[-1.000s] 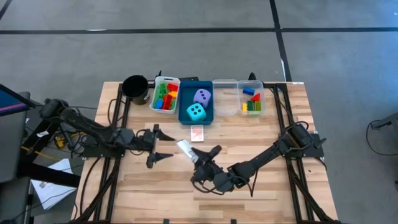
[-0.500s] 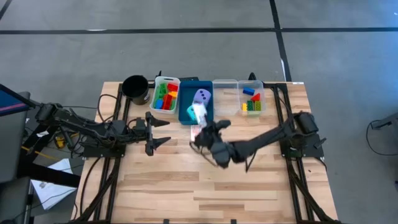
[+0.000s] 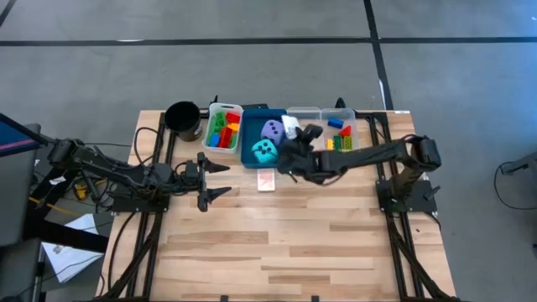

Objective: Pick & Place Toys
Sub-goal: Put the blue deck of cards into the left transparent bin, then put the orange deck of cards into the left transparent bin

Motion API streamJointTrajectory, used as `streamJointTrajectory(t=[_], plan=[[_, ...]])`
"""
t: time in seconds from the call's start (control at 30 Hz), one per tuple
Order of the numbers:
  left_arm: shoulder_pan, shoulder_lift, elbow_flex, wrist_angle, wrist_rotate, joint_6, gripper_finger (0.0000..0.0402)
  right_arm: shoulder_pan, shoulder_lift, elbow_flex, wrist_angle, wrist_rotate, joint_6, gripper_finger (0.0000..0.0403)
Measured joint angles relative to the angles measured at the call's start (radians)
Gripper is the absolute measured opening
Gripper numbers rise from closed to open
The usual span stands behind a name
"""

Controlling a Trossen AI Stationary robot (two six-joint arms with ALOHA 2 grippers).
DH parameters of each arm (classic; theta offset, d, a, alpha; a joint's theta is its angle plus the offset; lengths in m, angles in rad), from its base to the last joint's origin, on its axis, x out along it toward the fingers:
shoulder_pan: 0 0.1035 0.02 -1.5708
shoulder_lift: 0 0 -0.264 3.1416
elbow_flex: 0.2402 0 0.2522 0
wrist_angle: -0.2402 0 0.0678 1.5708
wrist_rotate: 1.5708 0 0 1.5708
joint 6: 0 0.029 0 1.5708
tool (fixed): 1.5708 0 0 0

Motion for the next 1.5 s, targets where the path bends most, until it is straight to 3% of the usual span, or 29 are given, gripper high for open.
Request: streamJointTrajectory(t=[0.1, 0.2, 0.57, 0.8, 1.03, 1.27, 1.5], plan=[[0.000, 0.000, 0.000, 0.000, 0.000, 0.000, 0.0320, -0.069, 0.008, 0.000, -0.215, -0.099, 0.229, 0.0064], [0.000, 0.000, 0.000, 0.000, 0.000, 0.000, 0.0320, -0.124, 0.044, 0.000, -0.352, -0.141, 0.328, 0.0064], [0.001, 0.000, 0.000, 0.001, 0.001, 0.000, 0.0320, -0.210, 0.150, -0.003, -0.332, -0.231, 0.303, 0.0067], [0.002, 0.000, 0.000, -0.003, 0.001, -0.001, 0.0320, -0.238, 0.170, -0.003, -0.324, -0.274, 0.411, 0.0174], [0.002, 0.000, 0.000, -0.007, 0.001, -0.001, 0.0320, -0.227, 0.163, -0.003, -0.327, -0.273, 0.424, 0.0243], [0.002, 0.000, 0.000, -0.007, 0.001, -0.001, 0.0320, -0.155, 0.163, 0.001, -0.330, -0.267, 0.411, 0.0244], [0.002, 0.000, 0.000, -0.006, 0.001, -0.001, 0.0320, -0.011, 0.163, 0.051, -0.357, -0.267, 0.426, 0.0235]])
